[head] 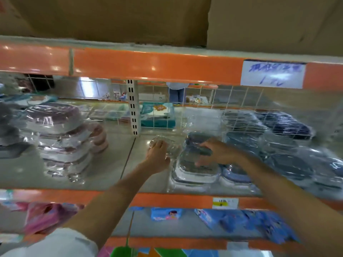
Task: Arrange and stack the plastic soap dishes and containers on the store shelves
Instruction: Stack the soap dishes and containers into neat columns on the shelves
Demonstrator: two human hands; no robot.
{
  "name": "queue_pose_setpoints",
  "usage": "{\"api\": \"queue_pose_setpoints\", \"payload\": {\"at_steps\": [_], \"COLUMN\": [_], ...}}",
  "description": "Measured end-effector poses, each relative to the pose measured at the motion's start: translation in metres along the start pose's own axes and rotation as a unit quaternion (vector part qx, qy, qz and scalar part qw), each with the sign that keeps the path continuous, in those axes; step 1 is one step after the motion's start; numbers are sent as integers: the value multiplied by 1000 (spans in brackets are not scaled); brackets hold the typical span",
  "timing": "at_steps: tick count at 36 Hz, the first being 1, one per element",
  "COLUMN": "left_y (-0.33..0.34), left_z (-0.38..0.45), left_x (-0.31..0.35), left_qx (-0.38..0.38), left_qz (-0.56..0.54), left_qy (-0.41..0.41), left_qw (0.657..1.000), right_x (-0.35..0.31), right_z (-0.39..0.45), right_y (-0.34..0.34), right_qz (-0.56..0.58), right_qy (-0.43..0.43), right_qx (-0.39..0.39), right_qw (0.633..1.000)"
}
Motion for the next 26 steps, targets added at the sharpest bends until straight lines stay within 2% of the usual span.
{"api": "queue_pose_setpoints", "payload": {"at_steps": [2,6,9,17,21,26], "left_y": [6,17,16,-4,-20,-36], "left_z": [6,14,13,0,-17,-40], "left_x": [-4,-8,-11,-35,-69,-102], "left_qx": [-14,-33,-23,-9,27,45], "left_qz": [6,42,76,125,83,-48], "left_qy": [-28,-25,-18,-6,-28,-10], "left_qw": [999,998,997,992,996,998], "right_x": [7,17,13,-35,-58,-81], "right_z": [0,8,13,29,52,90], "right_y": [10,28,30,3,-2,10], "right_qz": [-17,-117,-135,-87,-78,-88], "right_qy": [16,34,22,-31,-33,-30], "right_qx": [-40,-77,-56,32,62,72], "right_qw": [999,990,989,995,994,993]}}
Point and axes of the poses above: each hand's wrist, its own z-axis towards the middle knuckle, its own y-axis out of the palm, x = y × z, the point moved 8 cm from there along z, towards the middle knuckle, and after that the axes turned 6 degrees about -x, right-handed, at the moved point
